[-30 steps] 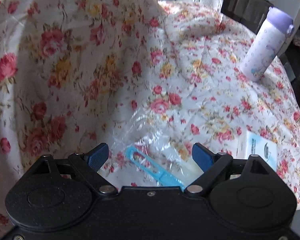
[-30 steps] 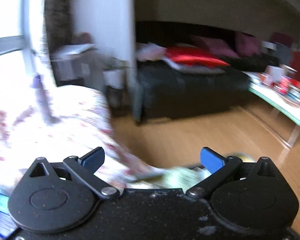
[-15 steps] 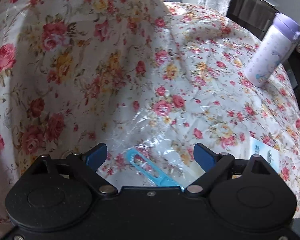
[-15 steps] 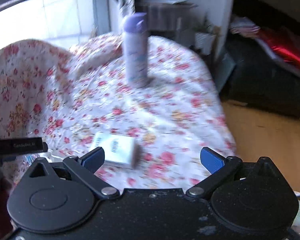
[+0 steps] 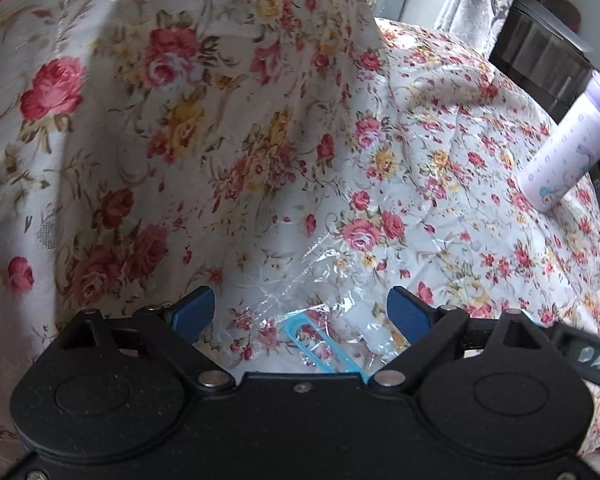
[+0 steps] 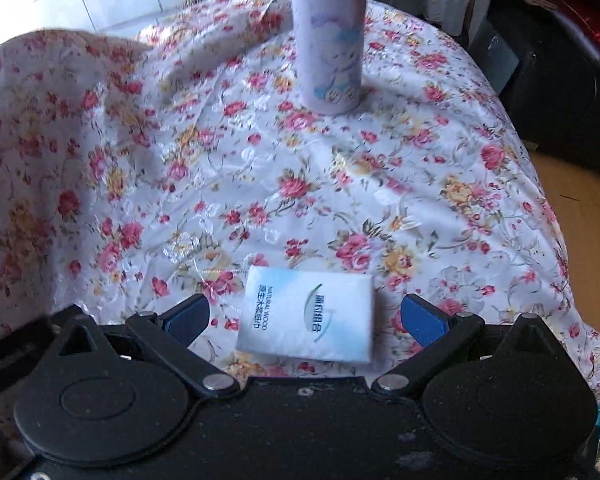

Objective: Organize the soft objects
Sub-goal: 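Grasp the white tissue packet on the bed with the right tool, then grasp the clear plastic bag with blue clip with the left tool while the right tool holds the packet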

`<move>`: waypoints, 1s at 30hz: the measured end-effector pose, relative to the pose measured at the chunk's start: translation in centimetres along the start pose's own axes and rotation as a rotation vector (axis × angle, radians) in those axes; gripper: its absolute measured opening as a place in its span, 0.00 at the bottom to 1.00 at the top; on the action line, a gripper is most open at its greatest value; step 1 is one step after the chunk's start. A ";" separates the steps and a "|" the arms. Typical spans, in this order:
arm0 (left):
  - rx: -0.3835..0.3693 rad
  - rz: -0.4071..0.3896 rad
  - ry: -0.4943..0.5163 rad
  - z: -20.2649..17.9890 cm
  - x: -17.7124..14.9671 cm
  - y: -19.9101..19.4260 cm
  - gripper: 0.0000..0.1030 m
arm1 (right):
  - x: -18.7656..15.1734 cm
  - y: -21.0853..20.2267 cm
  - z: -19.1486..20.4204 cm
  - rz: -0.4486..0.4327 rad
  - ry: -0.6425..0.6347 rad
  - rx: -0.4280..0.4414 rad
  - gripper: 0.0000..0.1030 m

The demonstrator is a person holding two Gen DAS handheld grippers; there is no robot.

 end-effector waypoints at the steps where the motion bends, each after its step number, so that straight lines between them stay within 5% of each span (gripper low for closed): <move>1: 0.001 -0.001 -0.009 0.1 0.0 0.0 0.87 | -0.1 0.3 0.2 0.004 -0.008 -0.005 0.99; 7: -0.014 0.016 -0.027 0.4 -0.1 0.3 0.87 | -0.9 1.4 0.3 0.012 -0.016 -0.049 0.96; 9: -0.021 0.017 -0.026 0.3 -0.1 0.3 0.87 | -1.3 1.6 0.2 0.020 -0.021 -0.057 0.71; 19: -0.080 0.032 0.012 -0.7 -0.5 0.2 0.88 | -1.3 -1.6 -2.7 -0.047 0.073 -0.087 0.71; 30: -0.233 0.162 0.139 -4.5 -2.9 0.8 0.93 | -2.0 -3.9 -5.9 -0.088 0.152 -0.097 0.72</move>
Point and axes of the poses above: each gripper's, at about its wrist camera, not at the fingertips, and y roughly the way its jaws point, z to its left, x to its top, the point moved 3 cm from there along y, roughly the way its jaws point, and after that the axes turned 12 degrees about -z, right-handed, at the moved point
